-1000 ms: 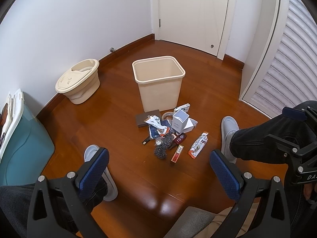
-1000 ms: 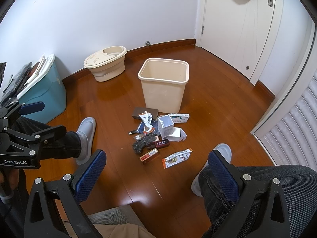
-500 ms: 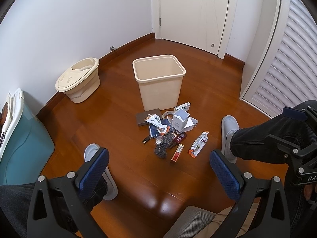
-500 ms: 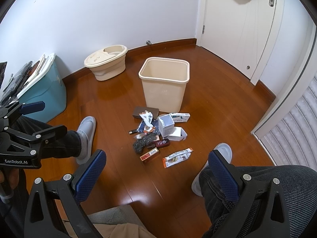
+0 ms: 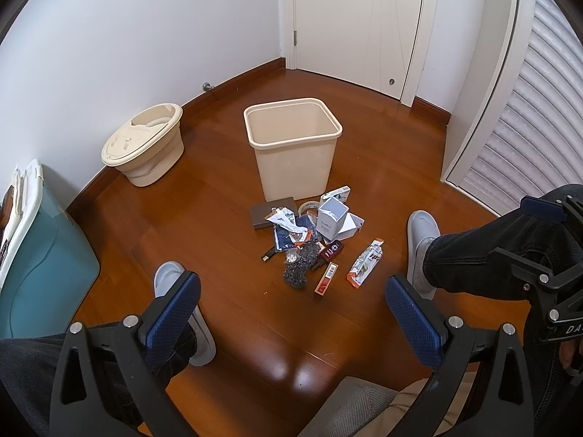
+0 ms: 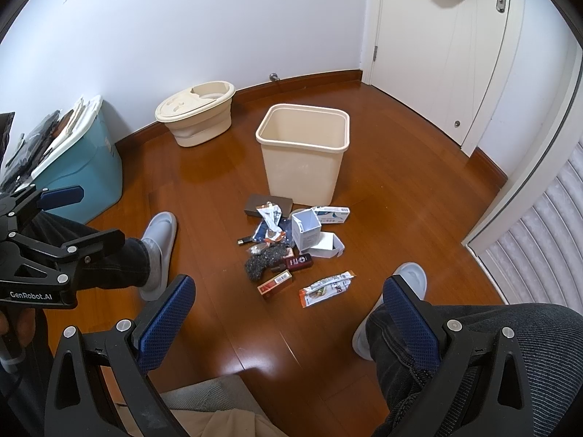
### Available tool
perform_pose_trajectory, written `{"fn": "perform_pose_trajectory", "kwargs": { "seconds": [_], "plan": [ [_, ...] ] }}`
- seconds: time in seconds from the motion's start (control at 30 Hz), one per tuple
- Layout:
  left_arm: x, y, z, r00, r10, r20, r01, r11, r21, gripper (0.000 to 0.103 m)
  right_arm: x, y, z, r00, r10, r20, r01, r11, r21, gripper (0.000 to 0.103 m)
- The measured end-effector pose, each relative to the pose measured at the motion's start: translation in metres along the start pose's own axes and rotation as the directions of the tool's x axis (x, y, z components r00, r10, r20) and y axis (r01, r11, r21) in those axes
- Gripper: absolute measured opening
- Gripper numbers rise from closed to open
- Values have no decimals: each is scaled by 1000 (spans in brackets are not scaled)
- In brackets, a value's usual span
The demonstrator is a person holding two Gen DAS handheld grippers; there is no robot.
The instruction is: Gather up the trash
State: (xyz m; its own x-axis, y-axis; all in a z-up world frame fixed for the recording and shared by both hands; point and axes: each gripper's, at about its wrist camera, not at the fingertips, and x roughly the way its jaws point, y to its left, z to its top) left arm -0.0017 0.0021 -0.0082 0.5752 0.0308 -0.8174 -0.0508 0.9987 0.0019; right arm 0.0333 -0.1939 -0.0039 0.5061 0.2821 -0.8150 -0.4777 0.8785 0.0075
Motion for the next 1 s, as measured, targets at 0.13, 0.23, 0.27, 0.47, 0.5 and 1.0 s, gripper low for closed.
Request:
{"fn": "perform_pose_trajectory", "kwargs": {
  "seconds": [0.13, 0.23, 0.27, 0.47, 0.5, 1.0],
  "plan": [
    [1, 0, 0, 1000, -1, -2, 1, 1000, -4, 103, 0, 0, 0, 1000, 0, -1, 0, 1000, 0, 103],
    [1, 0, -1, 1000, -3, -1, 3, 1000, -4, 103, 0, 0, 0, 1000, 0, 0, 0, 1000, 0, 103],
    [1, 0, 0, 1000, -1, -1, 1, 1000, -4, 103, 0, 0, 0, 1000, 0, 0, 0, 1000, 0, 103],
    [1, 0, 0, 1000, -2, -2, 2, 1000, -5, 103, 0, 0, 0, 1000, -1, -2, 1, 1000, 0, 103],
    [1, 0, 1, 1000, -2, -2, 2, 1000, -4, 103, 0, 0, 1, 1000, -1, -2, 1, 1000, 0, 103],
    [3, 0, 5, 1000, 21, -5, -21, 1000, -14, 103, 2, 4, 2, 999, -31, -31, 31, 1000, -1, 103]
  ]
}}
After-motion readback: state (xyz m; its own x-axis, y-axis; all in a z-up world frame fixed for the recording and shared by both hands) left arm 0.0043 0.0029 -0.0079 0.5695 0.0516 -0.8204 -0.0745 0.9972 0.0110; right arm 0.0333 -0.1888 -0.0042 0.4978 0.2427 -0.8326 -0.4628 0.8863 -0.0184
